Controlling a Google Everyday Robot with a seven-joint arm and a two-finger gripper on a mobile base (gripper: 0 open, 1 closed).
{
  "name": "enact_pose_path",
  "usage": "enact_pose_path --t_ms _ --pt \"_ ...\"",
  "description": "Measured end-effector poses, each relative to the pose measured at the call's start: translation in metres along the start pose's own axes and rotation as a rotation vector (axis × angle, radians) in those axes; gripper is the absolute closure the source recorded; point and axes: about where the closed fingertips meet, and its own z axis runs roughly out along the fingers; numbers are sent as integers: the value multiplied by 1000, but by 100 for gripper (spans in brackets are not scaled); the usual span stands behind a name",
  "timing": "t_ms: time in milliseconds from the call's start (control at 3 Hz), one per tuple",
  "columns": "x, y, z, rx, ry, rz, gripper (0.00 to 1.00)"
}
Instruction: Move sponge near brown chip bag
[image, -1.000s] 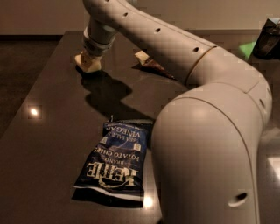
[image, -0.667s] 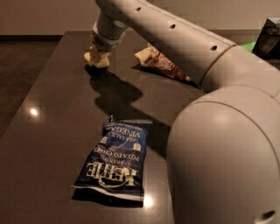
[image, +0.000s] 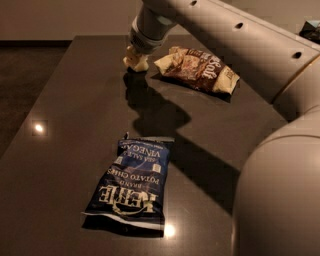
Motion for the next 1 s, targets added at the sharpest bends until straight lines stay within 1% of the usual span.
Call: enact_pose_path --t_ms 333,667,1000 --pt "27 -18 -25 52 8 32 100" --pt "51 -34 -43 95 27 57 85" --pt "71 -48 -53 129 41 84 62"
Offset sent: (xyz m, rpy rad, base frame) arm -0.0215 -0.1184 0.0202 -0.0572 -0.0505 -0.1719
